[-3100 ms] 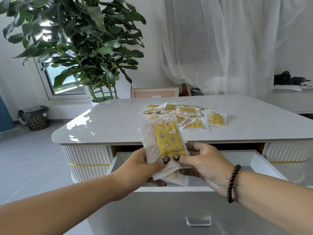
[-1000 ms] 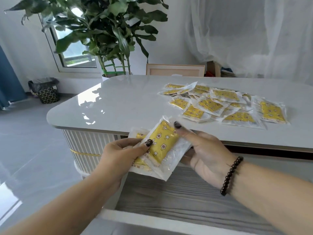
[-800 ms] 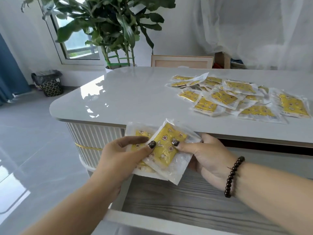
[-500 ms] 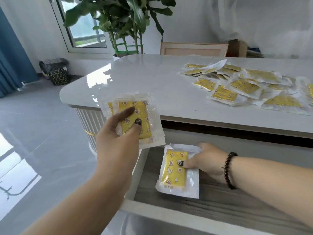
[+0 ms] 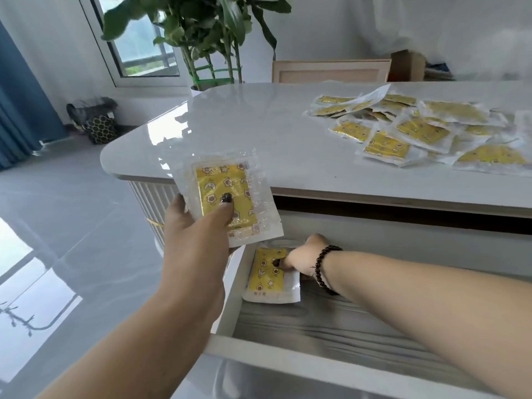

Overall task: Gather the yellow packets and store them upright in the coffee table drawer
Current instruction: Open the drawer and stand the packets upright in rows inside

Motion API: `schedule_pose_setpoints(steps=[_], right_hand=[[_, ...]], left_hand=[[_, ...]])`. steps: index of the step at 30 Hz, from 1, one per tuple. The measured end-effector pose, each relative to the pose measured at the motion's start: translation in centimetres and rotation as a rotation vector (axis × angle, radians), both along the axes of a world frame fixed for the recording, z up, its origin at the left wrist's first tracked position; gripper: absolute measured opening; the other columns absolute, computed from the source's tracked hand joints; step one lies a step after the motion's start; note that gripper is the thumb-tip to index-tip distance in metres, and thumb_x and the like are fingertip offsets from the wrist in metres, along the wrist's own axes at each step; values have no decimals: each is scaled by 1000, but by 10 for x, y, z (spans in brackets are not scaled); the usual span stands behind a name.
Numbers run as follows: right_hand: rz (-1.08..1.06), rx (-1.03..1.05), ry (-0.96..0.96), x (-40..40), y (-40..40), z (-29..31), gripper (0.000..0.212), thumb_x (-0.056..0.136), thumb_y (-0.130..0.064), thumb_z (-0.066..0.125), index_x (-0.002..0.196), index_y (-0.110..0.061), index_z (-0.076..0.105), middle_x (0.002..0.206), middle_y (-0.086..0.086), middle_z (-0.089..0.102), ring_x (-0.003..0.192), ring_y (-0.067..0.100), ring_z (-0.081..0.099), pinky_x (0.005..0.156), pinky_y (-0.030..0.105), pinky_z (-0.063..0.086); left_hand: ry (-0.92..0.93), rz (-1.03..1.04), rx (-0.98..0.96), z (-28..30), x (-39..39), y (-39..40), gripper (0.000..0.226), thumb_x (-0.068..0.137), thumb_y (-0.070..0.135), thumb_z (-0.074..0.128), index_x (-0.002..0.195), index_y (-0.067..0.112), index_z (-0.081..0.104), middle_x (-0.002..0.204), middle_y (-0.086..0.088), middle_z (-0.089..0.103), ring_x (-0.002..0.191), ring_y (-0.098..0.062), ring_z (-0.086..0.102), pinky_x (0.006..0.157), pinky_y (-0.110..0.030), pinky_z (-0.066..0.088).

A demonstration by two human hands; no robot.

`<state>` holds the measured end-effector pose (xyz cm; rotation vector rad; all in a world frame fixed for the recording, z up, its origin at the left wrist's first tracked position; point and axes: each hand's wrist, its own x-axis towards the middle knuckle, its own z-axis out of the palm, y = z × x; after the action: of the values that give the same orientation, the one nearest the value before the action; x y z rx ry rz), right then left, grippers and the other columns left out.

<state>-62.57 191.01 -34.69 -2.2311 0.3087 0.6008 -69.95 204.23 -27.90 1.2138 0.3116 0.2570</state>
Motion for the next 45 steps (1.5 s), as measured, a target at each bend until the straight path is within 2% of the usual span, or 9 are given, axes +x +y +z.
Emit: schedule_pose_setpoints(steps=[5,9,14,18,22,27,32,40,45], right_hand=[[132,-201,-50,-3,-6,-4,23,86,-15,62,70,-10,47,71,3,48,61,14,45,60,24,47],[286,-352,-215,-15,-19,31,21,98,-12,39,87,-12,57,108,11,60,90,20,52,77,25,43],[-80,484,-126,-30,-50,51,25,97,-16,43,88,-3,63,73,14,64,57,24,62,54,29,49],[-165,832,-49,-37,-60,50,26,97,-28,47,98,-7,62,84,14,65,63,22,63,51,27,54],[31,602,-163,-37,-62,47,27,78,-12,74,103,-6,67,101,17,72,86,30,69,81,46,56],[113,603,-24,-35,-75,52,35,74,3,73,108,-2,65,112,21,68,105,36,64,100,54,44],[308,585,62,-37,-84,48,40,73,1,73,112,-6,65,113,16,69,103,29,65,96,50,49],[376,476,-99,-42,-69,48,35,77,3,72,111,-5,64,107,12,72,102,28,68,90,38,54],[223,282,-42,-28,-78,36,26,78,-1,72,103,-3,63,95,12,73,87,25,71,78,36,58]], left_hand=[[141,-285,150,-3,0,-4,17,92,7,60,105,17,63,83,-2,77,66,-15,73,49,-24,54],[197,-428,278,-6,1,-5,22,91,8,61,103,27,61,86,0,77,71,-19,74,61,-33,58],[219,-510,370,-12,5,-2,25,91,8,61,109,26,62,87,0,77,71,-19,74,61,-32,57],[247,-575,506,-18,6,-4,26,89,11,64,105,32,63,87,4,77,77,-18,75,73,-37,60],[253,-604,582,-19,6,-6,26,87,10,66,99,33,64,89,4,77,78,-17,74,74,-37,58],[231,-488,557,-16,5,-9,35,78,7,76,102,27,62,93,-5,74,71,-20,74,63,-32,60],[201,-384,455,-13,5,-7,54,70,12,81,117,13,56,80,-6,77,69,-23,75,60,-33,58],[198,-439,593,-11,4,-10,45,68,11,83,104,19,57,79,-3,77,67,-24,74,63,-40,62],[110,-235,612,-15,7,-8,36,79,25,76,111,24,59,104,12,66,81,-3,64,60,-16,48]])
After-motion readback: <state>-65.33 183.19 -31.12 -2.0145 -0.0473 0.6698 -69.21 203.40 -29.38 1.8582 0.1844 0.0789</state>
